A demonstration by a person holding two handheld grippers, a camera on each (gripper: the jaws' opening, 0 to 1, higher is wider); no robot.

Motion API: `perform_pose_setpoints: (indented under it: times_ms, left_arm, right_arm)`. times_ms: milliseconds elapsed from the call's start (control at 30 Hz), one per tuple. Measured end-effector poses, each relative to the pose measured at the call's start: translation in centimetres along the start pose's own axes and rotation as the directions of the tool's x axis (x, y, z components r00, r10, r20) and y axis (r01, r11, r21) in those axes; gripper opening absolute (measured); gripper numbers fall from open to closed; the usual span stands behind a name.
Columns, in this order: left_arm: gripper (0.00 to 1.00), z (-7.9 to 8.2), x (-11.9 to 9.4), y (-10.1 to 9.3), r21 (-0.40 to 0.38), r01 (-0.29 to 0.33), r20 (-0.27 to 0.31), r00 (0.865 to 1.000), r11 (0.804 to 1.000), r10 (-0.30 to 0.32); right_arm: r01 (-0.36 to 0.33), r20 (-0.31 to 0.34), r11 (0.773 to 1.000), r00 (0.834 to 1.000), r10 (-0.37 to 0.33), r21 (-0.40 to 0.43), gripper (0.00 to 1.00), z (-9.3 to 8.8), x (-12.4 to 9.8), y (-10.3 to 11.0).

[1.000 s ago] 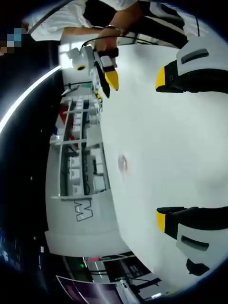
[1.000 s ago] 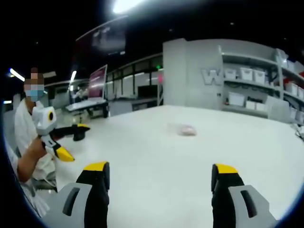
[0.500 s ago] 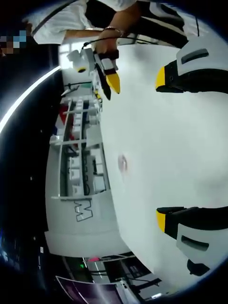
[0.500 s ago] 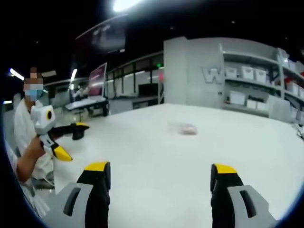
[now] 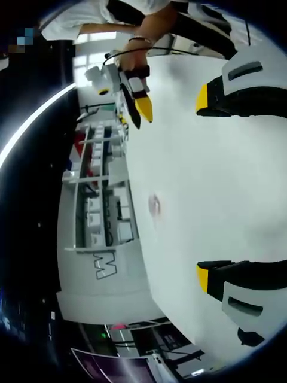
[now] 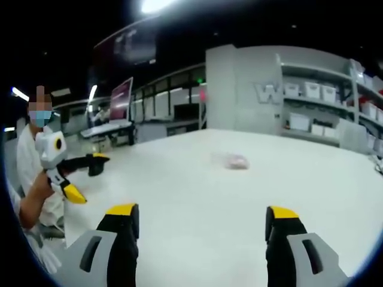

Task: Open the resealable bag by pulling the two sides of the seal apart until the entire bag opening is separated and visibly accessible.

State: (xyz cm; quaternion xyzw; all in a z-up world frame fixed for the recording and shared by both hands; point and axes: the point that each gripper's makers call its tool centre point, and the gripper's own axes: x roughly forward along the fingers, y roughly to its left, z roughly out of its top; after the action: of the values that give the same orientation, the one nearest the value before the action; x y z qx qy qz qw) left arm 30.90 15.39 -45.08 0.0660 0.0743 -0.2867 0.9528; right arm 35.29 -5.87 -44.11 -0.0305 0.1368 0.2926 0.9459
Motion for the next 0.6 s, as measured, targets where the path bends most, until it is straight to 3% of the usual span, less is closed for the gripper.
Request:
perform_pose_setpoints:
  times_ms: [600]
  left_arm:
    - [1.00, -0.11, -0.28, -0.07, -0.001, -0.005, 0.002, 1.000, 1.000, 0.005]
  right_arm:
    - [0.002, -0.005, 1.000, 1.000, -0.002, -0.015, 0.88, 0.43, 1.02, -0.29]
